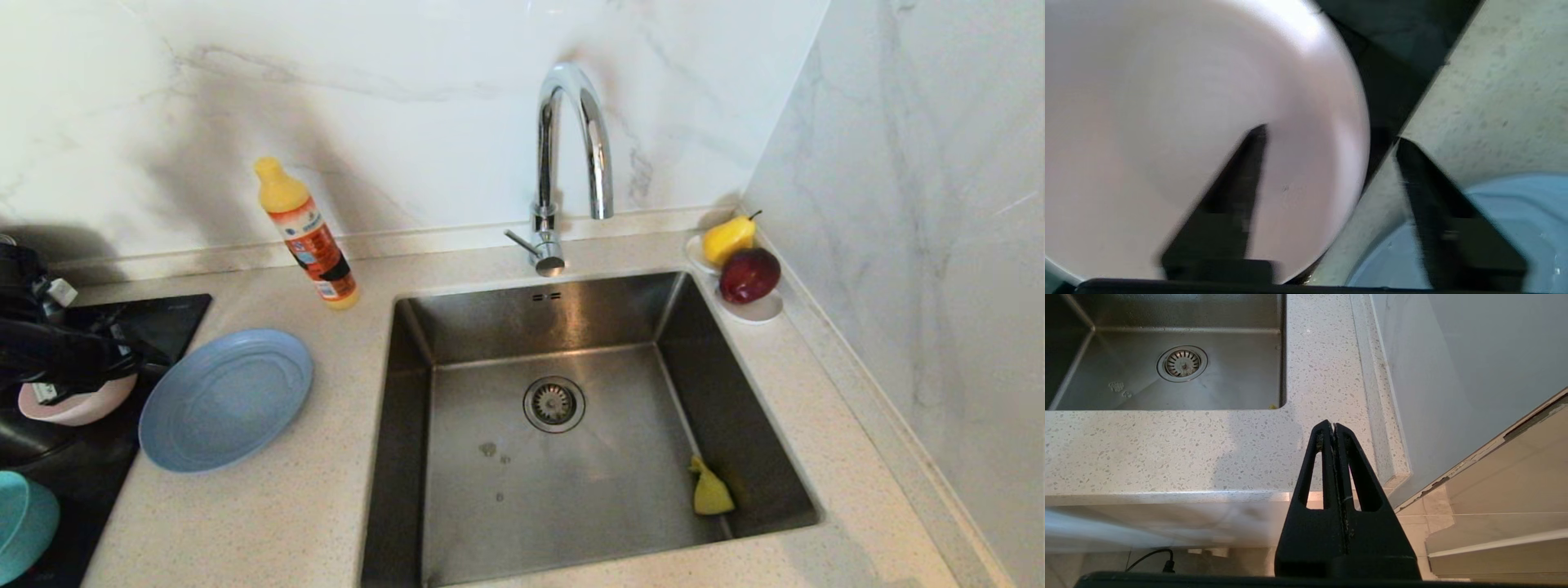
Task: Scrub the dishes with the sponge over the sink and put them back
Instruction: Place the bowl on the plate
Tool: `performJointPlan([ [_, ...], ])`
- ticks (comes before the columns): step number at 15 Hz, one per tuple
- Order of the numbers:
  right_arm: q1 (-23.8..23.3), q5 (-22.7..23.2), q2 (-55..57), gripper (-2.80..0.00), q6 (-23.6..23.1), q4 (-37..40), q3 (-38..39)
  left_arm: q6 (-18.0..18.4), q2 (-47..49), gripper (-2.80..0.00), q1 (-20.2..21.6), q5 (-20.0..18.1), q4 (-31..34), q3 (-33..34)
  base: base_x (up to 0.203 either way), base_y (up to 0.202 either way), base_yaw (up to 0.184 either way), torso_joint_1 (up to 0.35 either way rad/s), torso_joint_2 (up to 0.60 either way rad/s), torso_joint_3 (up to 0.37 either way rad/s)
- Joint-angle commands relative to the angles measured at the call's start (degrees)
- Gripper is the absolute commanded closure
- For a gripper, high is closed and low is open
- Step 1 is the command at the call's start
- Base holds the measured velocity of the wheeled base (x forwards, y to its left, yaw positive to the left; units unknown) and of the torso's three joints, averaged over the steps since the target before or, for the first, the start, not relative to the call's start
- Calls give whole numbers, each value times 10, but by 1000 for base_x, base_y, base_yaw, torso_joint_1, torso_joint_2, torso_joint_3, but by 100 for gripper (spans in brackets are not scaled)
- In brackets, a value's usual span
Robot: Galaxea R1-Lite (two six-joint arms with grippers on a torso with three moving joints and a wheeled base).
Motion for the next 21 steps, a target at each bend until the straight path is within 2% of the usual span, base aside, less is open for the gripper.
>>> performJointPlan([
  [1,0,0,-1,0,0,0,0,-6,2,0,0,-1,3,-13,0,0,0,0,0,0],
  [11,0,1,-1,0,0,0,0,-10,-30,0,0,-1,14,-46,0,0,0,0,0,0],
  [14,0,1,-1,0,0,0,0,-10,-73,0,-4,-2,53,-58,0,0,0,0,0,0],
  [17,0,0,-1,0,0,0,0,-18,-119,0,-52,-1,131,-82,0,0,0,0,0,0],
  [21,0,0,-1,0,0,0,0,-42,-164,0,-134,28,174,-69,0,0,0,0,0,0],
])
